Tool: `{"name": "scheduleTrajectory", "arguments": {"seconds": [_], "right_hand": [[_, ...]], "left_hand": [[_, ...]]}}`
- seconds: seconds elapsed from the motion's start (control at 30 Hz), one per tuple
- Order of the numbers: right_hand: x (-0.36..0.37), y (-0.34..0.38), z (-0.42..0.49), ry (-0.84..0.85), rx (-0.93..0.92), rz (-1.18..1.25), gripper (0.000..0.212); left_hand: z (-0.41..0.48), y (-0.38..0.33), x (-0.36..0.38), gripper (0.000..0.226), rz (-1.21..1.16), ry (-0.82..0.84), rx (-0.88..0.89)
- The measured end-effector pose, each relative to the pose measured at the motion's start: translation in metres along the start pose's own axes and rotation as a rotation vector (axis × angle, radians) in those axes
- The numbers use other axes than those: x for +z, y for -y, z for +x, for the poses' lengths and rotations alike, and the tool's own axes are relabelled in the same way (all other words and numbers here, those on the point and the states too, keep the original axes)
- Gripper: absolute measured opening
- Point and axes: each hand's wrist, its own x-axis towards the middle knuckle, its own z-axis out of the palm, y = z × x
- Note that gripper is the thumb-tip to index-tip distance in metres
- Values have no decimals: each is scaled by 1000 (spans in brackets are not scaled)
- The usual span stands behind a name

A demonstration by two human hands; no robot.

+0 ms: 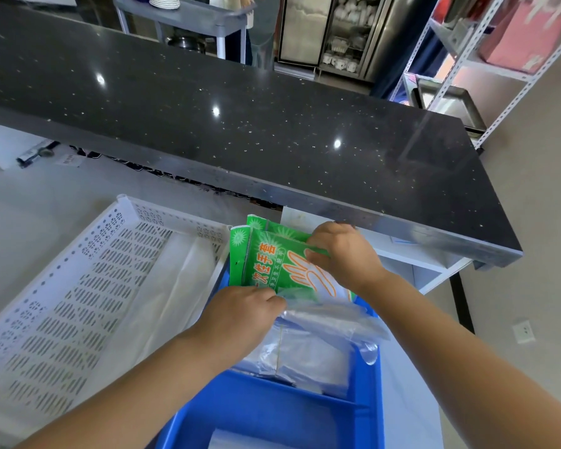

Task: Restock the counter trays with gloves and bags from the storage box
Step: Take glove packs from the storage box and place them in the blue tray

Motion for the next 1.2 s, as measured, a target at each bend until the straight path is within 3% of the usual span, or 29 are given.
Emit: {"name": "scheduleTrajectory", "arguments": {"seconds": [0.1,0.17,0.27,0.33,0.43,0.5,0.63,0.73,0.87,0.93,1.03,1.1,1.2], "right_hand": [[-13,11,-18,-93,15,190,24],[-24,22,-35,5,0,315,32],[-32,28,-50,29,-36,122,53],[-34,26,-49,-29,2,-60,39],[-30,19,-40,-87,184,-140,12],[-23,13,-39,-186,214,-156,9],[-1,13,-55,-350,96,-189,17],[21,12,-72,-232,60,-186,12],[39,10,-73,75,264,-18,16],[41,7,-66,118,330,71,21],[40,6,-55,185,322,79,21],[43,8,-50,236,307,77,17],[48,9,-46,249,302,81,16]], "left_hand": [[4,6,-4,33,26,7,-20],[12,13,-8,31,25,-5,-48],[33,24,-18,22,14,-30,-107],[49,32,-22,9,-70,-45,-166],[70,45,-23,10,-192,35,-227],[76,51,-21,7,-285,68,-262],[62,59,-3,12,-339,139,-243],[44,62,17,11,-316,282,-202],[38,67,27,26,-351,368,-238],[39,70,24,19,-376,314,-260],[39,75,20,43,-305,130,-266],[38,75,17,48,-285,33,-261],[34,71,20,43,-313,76,-186]]}}
